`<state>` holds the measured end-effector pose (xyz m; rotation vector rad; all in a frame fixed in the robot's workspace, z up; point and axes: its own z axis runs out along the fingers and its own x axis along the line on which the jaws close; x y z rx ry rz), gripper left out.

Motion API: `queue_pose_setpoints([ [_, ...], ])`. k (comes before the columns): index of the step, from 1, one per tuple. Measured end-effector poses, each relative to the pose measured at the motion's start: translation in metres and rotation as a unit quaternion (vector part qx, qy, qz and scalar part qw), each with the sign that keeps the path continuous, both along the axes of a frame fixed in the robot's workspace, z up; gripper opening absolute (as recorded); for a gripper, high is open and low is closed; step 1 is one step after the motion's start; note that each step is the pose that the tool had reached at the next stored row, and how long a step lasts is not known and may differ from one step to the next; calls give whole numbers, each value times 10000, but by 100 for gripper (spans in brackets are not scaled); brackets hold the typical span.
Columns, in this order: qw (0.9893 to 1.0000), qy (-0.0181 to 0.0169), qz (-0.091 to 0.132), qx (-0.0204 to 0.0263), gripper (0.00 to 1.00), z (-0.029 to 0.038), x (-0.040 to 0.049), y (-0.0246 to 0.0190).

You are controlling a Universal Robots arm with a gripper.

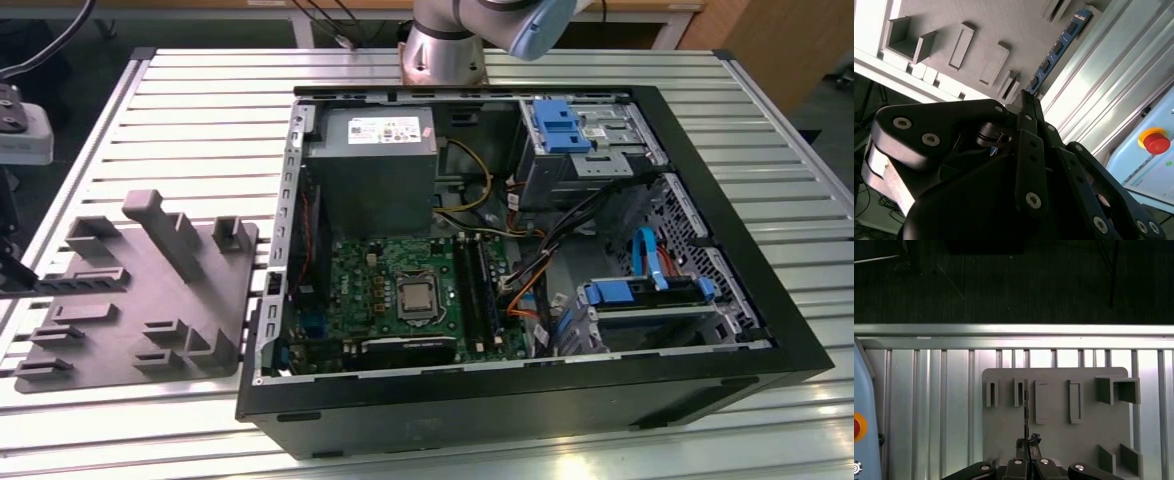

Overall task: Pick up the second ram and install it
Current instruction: 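Pick up the second ram and move it above second insertion slot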

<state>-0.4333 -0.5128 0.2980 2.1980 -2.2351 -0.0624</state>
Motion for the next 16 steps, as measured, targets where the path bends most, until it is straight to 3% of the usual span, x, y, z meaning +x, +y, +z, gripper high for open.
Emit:
queue_pose_setpoints([
  [16, 10000, -6, 0, 0, 12, 61, -11, 0],
])
